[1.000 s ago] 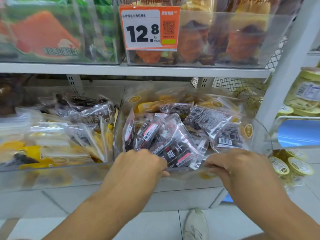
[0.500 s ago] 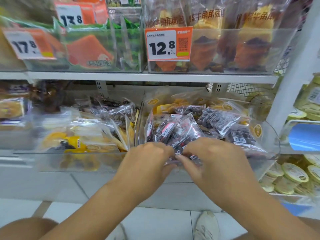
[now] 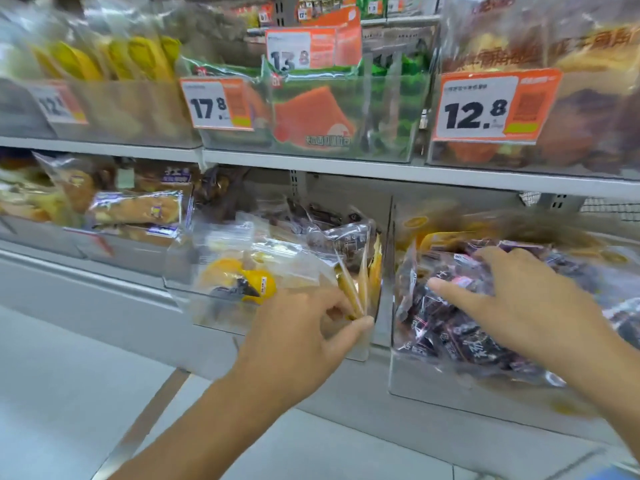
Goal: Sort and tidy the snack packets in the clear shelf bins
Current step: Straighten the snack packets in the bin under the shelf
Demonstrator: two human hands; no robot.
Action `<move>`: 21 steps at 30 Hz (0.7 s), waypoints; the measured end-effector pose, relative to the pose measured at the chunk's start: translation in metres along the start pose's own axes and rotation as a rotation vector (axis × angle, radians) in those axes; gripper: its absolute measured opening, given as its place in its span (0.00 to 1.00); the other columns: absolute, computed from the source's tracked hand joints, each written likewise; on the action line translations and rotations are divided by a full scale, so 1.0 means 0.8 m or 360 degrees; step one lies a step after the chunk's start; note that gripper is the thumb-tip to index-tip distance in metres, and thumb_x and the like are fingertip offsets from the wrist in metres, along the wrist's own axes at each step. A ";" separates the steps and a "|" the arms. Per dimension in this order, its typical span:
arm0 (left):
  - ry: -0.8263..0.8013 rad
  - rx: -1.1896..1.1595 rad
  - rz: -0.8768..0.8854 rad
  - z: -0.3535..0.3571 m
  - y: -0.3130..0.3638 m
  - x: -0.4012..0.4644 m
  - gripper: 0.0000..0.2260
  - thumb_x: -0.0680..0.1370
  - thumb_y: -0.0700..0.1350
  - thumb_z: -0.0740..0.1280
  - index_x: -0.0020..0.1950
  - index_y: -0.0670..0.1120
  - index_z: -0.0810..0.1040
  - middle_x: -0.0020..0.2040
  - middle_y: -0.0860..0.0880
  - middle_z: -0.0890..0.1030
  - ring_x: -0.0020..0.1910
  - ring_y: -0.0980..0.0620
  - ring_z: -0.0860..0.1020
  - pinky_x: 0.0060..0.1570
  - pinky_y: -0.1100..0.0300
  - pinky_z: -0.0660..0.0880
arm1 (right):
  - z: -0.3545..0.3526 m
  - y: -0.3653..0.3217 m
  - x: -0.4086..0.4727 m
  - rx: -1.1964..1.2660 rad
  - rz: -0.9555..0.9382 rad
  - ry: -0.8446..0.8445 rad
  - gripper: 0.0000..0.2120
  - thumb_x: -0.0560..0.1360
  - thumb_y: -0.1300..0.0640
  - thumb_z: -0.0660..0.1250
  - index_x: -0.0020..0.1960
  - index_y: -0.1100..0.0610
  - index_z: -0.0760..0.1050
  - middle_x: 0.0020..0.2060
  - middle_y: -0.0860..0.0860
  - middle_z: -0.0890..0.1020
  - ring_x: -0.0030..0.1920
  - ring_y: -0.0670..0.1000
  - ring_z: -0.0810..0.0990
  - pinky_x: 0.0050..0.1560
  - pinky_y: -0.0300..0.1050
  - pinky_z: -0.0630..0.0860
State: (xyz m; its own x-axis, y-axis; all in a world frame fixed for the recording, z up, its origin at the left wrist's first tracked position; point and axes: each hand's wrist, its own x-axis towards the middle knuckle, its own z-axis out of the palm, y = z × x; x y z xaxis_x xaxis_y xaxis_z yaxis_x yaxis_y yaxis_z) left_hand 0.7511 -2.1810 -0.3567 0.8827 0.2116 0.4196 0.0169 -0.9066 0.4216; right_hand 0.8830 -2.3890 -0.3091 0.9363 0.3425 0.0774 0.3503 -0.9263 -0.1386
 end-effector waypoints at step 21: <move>0.0052 0.0178 0.0420 0.064 0.028 0.056 0.19 0.73 0.48 0.66 0.65 0.50 0.76 0.52 0.54 0.83 0.53 0.48 0.78 0.52 0.50 0.72 | 0.014 0.006 0.037 0.0297 -0.0112 0.0238 0.13 0.68 0.41 0.77 0.46 0.49 0.87 0.47 0.49 0.87 0.45 0.52 0.83 0.46 0.49 0.81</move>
State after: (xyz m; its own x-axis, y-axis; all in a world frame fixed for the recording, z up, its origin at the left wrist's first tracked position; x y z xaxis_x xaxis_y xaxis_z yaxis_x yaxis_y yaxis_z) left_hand 0.8149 -2.2103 -0.3697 0.8478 -0.0268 0.5296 -0.1579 -0.9662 0.2038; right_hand 0.9128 -2.3814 -0.3187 0.9003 0.3651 0.2369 0.4259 -0.8513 -0.3066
